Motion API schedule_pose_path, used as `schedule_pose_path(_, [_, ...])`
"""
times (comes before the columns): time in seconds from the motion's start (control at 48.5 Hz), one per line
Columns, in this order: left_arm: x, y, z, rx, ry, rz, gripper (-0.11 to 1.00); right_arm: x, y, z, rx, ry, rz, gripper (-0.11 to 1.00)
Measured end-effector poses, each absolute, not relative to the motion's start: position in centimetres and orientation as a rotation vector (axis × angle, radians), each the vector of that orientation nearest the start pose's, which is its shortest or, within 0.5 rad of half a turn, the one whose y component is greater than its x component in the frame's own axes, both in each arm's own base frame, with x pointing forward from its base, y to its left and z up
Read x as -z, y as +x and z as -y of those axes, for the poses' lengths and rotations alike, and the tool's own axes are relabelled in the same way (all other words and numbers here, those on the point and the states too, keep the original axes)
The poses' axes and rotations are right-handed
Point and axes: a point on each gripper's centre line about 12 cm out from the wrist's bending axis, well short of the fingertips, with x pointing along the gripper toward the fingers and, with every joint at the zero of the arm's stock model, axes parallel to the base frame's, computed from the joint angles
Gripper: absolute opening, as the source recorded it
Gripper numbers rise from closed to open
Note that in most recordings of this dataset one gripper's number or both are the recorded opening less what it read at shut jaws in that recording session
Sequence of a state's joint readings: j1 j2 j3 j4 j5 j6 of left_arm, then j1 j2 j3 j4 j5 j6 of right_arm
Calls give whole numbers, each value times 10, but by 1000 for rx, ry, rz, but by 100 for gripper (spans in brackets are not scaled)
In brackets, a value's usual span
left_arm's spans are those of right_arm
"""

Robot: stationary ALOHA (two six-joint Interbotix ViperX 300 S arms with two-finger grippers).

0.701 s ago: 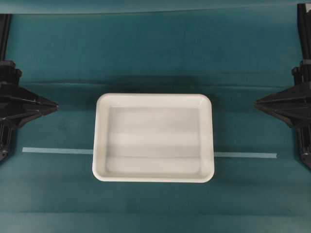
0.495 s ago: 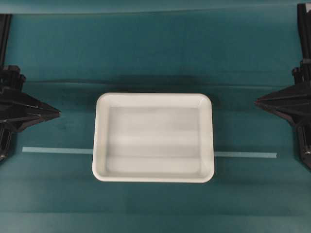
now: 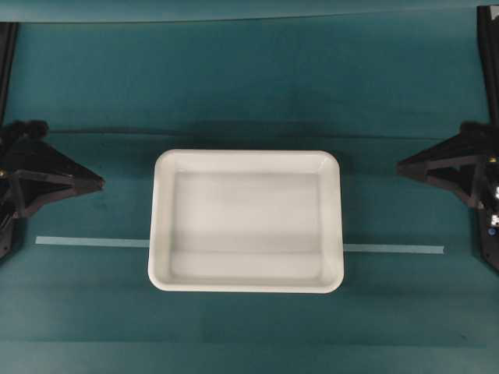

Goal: Lift the white case with both hands.
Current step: 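Move both grippers inward toward the left and right rims of the white tray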

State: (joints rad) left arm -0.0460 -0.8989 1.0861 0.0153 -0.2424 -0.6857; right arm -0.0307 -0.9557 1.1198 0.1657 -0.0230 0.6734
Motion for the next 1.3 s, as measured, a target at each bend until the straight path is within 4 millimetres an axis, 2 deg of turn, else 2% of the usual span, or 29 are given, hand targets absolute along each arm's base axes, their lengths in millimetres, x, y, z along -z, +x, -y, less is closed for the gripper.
schedule_pose_path(0.247, [-283, 232, 11, -7, -1010, -114, -3, -255, 212, 6, 213, 1200, -266, 0])
schedule_pose_path(0.392, [-261, 238, 4, -94, -1087, -186, -3, -233, 216, 7, 277, 1273, -318, 0])
schedule_pose_path(0.557, [-238, 232, -7, -183, -1159, -222, -3, -218, 216, 10, 303, 1304, -316, 1])
schedule_pose_path(0.639, [-225, 227, -9, -213, -1174, -245, -3, -209, 214, 10, 328, 1328, -330, 8])
schedule_pose_path(0.742, [-213, 221, -9, -231, -1174, -272, 1, -198, 212, 11, 358, 1356, -349, 29])
schedule_pose_path(0.804, [-211, 220, -9, -234, -1173, -278, 8, -194, 210, 11, 368, 1364, -357, 45])
schedule_pose_path(0.866, [-210, 220, -9, -238, -1175, -281, 21, -193, 210, 11, 372, 1367, -362, 63])
schedule_pose_path(0.989, [-203, 220, -9, -264, -1175, -321, 58, -190, 209, 11, 380, 1361, -376, 89])
schedule_pose_path(1.093, [-193, 223, -9, -301, -1195, -365, 86, -187, 207, 10, 388, 1355, -391, 90])
schedule_pose_path(1.154, [-188, 224, -9, -320, -1213, -384, 96, -182, 207, 10, 399, 1353, -403, 90])
schedule_pose_path(1.196, [-183, 226, -8, -333, -1215, -404, 99, -179, 207, 10, 406, 1351, -414, 90])
schedule_pose_path(1.299, [-173, 229, -8, -348, -1211, -430, 94, -169, 206, 8, 414, 1345, -436, 90])
